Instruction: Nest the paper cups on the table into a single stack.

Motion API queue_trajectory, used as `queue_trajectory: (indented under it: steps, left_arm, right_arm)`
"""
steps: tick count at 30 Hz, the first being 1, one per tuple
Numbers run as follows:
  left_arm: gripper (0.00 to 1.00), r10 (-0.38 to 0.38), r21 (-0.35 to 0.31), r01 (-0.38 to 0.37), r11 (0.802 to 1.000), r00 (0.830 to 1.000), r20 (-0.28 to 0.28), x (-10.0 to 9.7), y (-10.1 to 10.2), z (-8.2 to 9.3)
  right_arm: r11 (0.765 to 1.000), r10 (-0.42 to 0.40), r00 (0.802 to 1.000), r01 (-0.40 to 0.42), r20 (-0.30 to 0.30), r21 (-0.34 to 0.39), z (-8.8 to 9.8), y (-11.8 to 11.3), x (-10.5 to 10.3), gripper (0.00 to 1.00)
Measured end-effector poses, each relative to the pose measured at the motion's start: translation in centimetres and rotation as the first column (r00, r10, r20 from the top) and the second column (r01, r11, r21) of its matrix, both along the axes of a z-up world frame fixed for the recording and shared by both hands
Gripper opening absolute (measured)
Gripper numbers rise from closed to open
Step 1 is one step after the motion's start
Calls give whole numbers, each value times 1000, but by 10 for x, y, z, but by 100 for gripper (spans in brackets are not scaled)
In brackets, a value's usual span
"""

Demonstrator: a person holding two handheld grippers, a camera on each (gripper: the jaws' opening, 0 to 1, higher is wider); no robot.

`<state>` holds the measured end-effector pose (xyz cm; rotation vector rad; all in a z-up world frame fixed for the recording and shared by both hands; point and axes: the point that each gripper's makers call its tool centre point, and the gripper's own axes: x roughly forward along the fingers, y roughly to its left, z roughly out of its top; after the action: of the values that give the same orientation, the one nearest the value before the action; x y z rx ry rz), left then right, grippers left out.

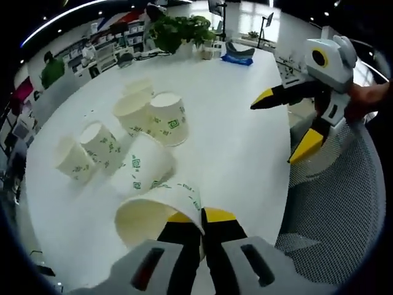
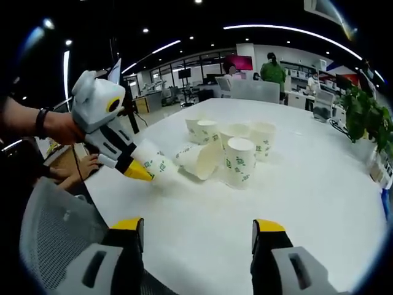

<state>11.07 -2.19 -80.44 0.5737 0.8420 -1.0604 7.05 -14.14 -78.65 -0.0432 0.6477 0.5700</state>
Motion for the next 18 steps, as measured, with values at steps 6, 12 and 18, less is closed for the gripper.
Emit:
queue_trajectory:
  steps: [6,12,18]
  left_arm:
    - [0,-58,66,56,996,998,25,7,2,1]
    - [0,-115,116,111,987,993,29,7,-3,-1]
    - [0,-173,179,167,970,985,16,11,1,-5]
  right_arm:
    - [1000,1,1000,-1,3,2,1,0,0,72]
    - [1000,-2,1000,2,4,4,1,0,1,72]
    - [1000,-3,1000,3,7,8,-1,0,2,72]
